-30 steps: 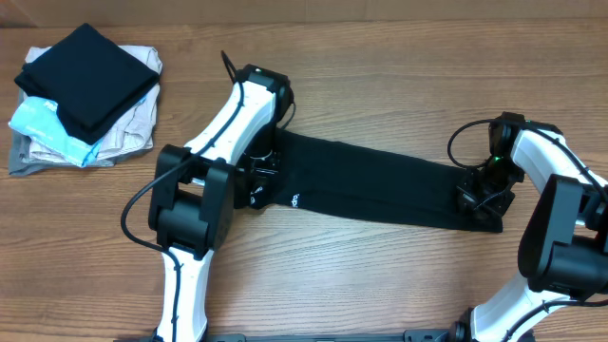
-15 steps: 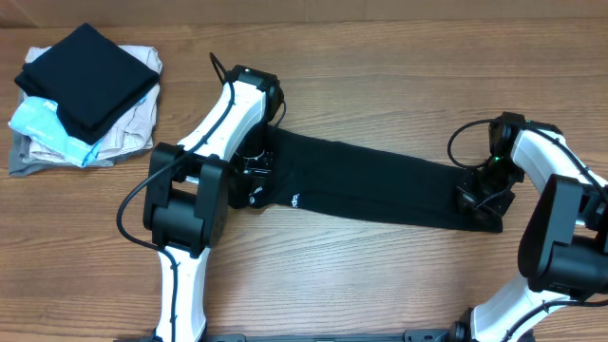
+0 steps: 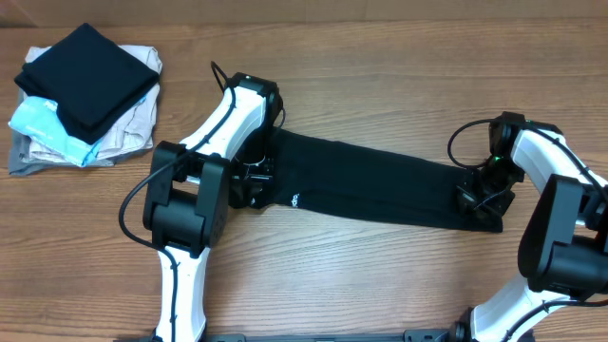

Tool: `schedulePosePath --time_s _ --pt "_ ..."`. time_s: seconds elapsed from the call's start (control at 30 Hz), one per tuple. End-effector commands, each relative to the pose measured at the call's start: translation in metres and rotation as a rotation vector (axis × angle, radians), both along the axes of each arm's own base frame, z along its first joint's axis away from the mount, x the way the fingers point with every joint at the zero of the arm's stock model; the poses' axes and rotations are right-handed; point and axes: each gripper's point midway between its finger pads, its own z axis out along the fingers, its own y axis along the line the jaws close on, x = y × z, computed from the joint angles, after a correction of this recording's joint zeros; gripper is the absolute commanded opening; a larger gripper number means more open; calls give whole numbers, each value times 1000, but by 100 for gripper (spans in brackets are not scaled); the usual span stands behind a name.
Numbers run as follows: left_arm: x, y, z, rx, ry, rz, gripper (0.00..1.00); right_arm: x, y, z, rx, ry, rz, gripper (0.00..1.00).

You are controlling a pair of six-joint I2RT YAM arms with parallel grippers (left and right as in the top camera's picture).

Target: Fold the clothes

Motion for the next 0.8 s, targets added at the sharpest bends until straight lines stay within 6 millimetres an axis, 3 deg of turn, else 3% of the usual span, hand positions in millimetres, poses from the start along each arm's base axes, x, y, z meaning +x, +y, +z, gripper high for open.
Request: schedulePosePath --time_s 0.0,0.1,0.37,0.77 --pt "0 13 3 38 -4 -9 4 0 -1 2 -12 -7 -1 11" --pt "7 22 6 45 -26 20 4 0 -1 2 -12 -7 -1 4" --pt "22 39 10 31 -63 88 4 0 -1 2 -13 -7 -1 4" --pt "31 41 6 15 -98 106 12 0 -1 2 -12 -7 -1 4"
